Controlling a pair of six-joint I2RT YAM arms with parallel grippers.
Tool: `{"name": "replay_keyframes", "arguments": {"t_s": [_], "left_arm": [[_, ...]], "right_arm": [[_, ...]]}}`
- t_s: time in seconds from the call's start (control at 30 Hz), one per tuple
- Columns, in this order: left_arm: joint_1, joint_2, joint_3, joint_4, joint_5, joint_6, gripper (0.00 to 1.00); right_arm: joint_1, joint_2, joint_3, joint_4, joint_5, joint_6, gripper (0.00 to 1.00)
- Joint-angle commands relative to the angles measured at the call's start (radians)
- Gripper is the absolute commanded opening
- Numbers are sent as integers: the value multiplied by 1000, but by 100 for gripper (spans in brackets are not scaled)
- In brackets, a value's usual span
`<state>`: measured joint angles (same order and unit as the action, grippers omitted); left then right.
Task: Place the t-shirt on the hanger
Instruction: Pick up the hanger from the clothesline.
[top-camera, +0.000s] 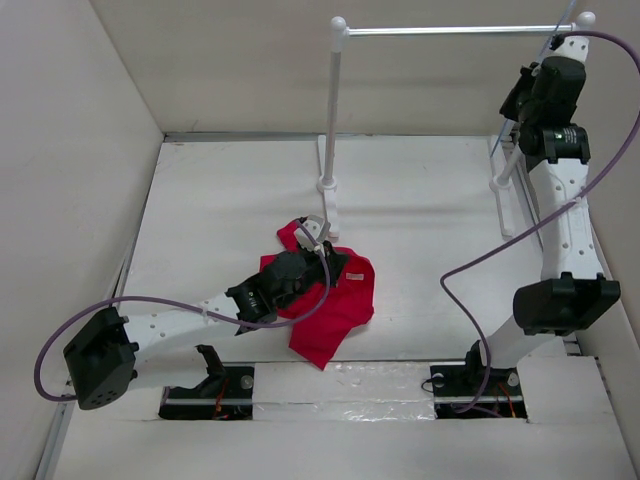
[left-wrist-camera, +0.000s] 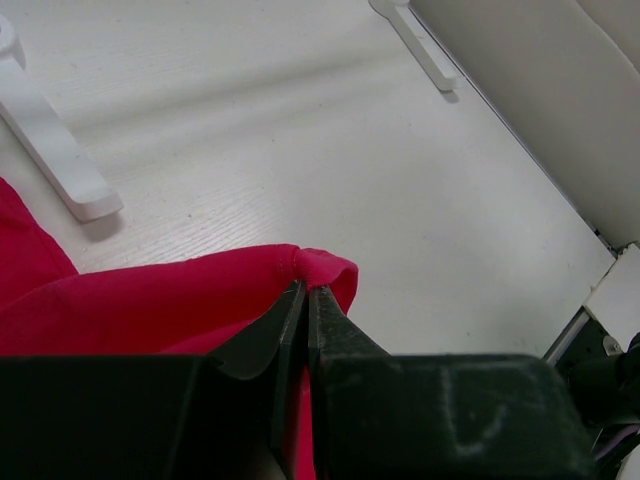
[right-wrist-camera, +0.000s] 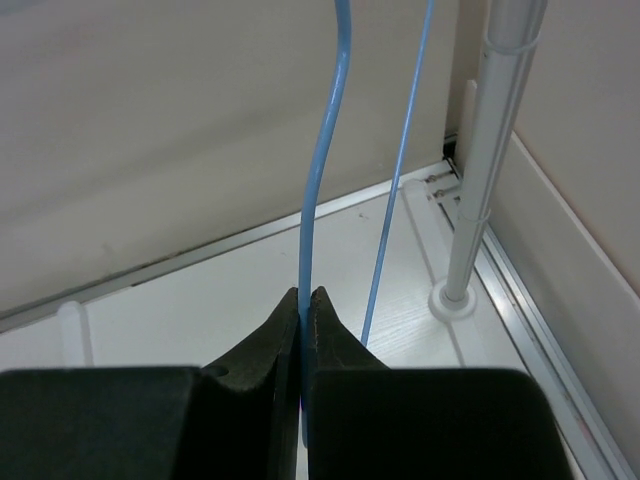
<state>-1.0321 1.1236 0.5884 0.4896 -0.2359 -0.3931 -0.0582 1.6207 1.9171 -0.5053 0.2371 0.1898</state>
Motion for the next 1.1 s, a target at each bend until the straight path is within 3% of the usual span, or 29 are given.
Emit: {"name": "replay_keyframes", "arguments": {"t_s": [0.0,0.2,0.73,0.93,1.07], "left_arm": [[3,-15,8,55,10,10,0],[3,-38,-4,63,9,8,0],[3,-51,-5,50,-26,17,0],[3,-76,-13,40,-94,34,0],[35,-82,-24,52,-108,37,0]], "right_arm": [[-14,-68,-13,79,-125,-13,0],[-28,-169,-183,152,-313,19,0],[43,-298,-380,221,-424,5,0],[165,-438,-706,323,-495,62,0],[277,-597,-886,303,-577,88,0]]}}
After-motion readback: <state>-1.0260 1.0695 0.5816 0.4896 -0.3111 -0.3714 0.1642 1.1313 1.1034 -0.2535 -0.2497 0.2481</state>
